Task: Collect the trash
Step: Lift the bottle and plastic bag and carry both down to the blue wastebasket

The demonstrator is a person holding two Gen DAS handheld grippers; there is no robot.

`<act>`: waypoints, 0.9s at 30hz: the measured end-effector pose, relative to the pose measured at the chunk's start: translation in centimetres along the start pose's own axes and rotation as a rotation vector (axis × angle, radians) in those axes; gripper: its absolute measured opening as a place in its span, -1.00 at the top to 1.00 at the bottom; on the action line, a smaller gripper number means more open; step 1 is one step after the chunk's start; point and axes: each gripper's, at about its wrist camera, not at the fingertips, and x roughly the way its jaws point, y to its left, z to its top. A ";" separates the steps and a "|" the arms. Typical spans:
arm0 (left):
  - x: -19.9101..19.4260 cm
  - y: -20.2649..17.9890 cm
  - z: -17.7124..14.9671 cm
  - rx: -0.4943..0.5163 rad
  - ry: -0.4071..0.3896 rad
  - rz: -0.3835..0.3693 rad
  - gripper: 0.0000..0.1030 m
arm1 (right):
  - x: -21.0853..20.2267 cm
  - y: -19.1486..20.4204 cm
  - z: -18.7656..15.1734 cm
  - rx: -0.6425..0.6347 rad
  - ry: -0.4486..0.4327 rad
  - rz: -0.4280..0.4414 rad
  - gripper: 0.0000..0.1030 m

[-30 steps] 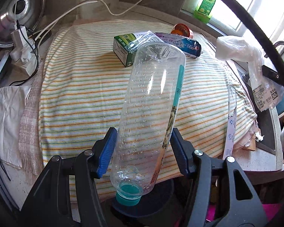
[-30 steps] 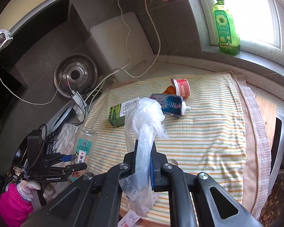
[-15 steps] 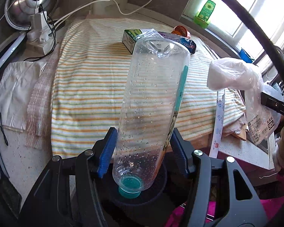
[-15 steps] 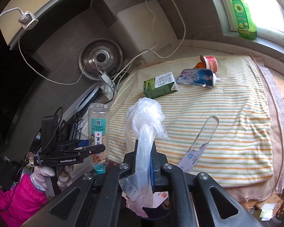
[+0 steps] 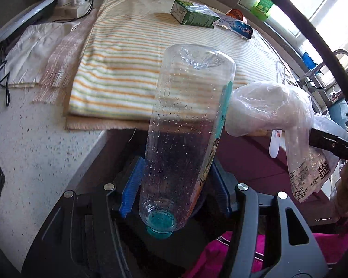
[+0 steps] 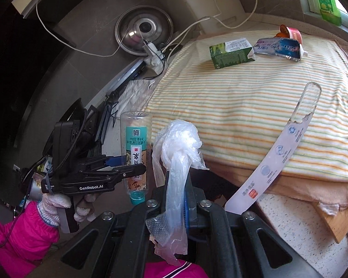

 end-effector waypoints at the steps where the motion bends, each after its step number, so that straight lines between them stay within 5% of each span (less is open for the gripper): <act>1: 0.3 0.3 -0.3 -0.011 0.006 0.001 -0.13 | 0.4 0.2 -0.3 -0.004 0.013 0.001 0.91; 17: 5.1 2.3 -6.1 -0.080 0.124 0.012 -0.12 | 6.6 1.6 -5.1 -0.097 0.197 -0.057 0.91; 27: 9.4 2.4 -7.1 -0.093 0.206 0.022 -0.12 | 10.3 0.8 -7.3 -0.116 0.273 -0.129 0.91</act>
